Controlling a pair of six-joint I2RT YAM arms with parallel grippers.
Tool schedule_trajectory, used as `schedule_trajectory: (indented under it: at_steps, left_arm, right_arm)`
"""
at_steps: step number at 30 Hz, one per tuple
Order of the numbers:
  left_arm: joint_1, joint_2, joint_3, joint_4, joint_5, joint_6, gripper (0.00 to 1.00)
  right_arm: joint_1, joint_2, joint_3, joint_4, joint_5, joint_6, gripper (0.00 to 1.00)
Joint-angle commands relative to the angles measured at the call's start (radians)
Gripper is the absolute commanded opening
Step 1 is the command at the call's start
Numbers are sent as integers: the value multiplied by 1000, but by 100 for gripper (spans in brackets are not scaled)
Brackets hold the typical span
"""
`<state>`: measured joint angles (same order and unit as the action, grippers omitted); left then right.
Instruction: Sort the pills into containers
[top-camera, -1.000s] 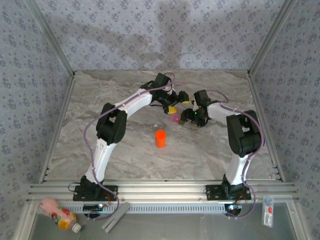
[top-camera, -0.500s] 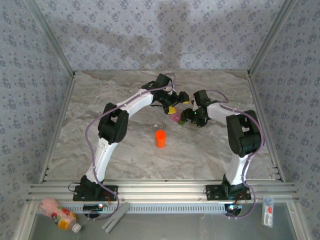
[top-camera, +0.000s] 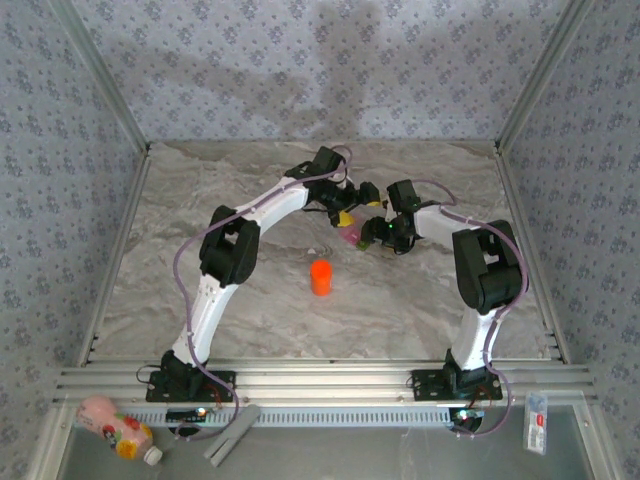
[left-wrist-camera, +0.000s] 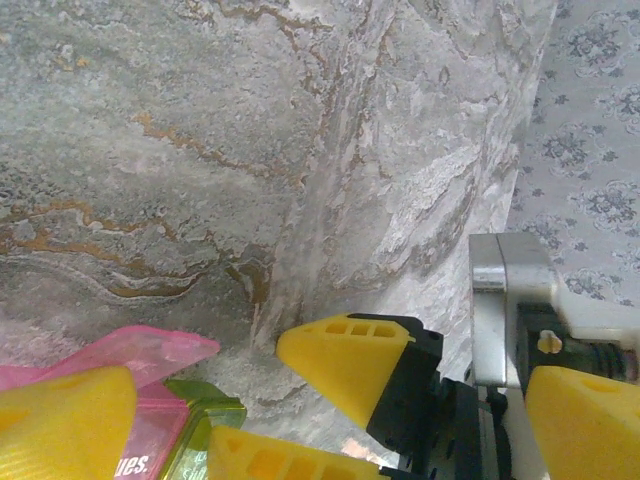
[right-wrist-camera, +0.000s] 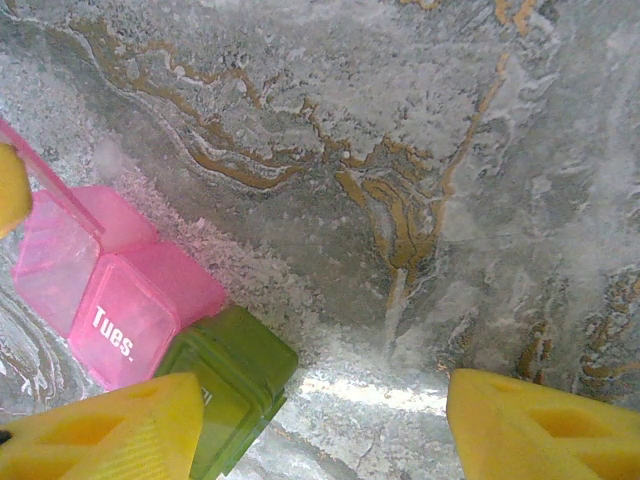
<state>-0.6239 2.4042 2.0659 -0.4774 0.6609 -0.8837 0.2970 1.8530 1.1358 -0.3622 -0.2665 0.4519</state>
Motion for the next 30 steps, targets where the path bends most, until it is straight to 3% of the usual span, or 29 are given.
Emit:
schedule_trajectory:
  at_steps: [1, 16, 30]
  left_arm:
    - [-5, -66, 20, -23, 0, 14, 100]
    - [36, -294, -109, 10, -14, 22, 99]
    - [193, -594, -569, 149, -41, 1, 100]
  right_arm:
    - [20, 34, -11, -32, 16, -37, 68]
    - [40, -124, -42, -101, 41, -99, 82]
    - [120, -12, 30, -161, 122, -172, 86]
